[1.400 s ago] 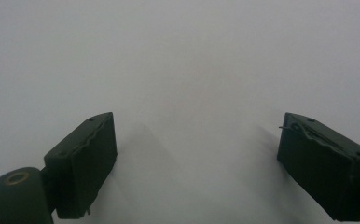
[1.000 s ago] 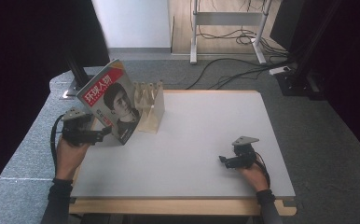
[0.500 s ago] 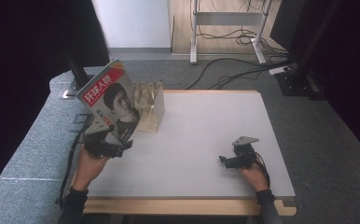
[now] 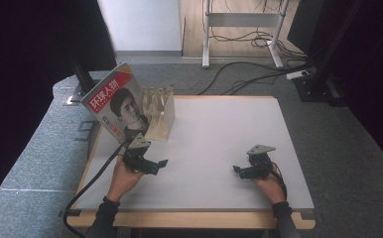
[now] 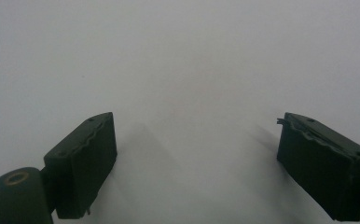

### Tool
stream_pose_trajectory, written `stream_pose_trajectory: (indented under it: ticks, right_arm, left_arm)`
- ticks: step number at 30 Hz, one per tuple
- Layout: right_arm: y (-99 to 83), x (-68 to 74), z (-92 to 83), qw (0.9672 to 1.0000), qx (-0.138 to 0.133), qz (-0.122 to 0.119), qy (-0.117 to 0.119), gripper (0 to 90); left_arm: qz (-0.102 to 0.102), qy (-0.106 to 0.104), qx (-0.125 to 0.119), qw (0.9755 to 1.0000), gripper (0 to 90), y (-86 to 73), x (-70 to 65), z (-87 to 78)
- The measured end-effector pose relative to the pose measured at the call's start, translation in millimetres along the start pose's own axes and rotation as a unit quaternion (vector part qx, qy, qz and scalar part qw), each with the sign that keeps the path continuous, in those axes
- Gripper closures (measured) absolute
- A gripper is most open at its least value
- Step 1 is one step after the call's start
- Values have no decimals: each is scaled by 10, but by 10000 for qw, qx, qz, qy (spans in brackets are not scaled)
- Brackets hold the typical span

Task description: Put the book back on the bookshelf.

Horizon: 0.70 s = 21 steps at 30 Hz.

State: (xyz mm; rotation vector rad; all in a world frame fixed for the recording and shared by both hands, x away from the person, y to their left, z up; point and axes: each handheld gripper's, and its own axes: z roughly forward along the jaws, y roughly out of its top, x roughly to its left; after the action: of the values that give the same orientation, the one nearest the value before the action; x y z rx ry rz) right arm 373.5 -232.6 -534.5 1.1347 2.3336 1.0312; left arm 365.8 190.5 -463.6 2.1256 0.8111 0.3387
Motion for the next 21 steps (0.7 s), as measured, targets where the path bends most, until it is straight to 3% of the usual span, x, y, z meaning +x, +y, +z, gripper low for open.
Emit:
stream_pose_trajectory:
  ticks: [12,17,21]
  right_arm:
    - [0,1,0,10000,1,0,-4,108]
    - [0,2,0,10000,1,4,-6,108]
    - [-1,3,0,10000,1,1,-10,108]
  left_arm:
    - [119,-110,517,9985,0,-182,-76,476]
    - [217,-149,880,9958,0,-279,-108,638]
    - [268,-86,885,9957,0,-305,-127,657]
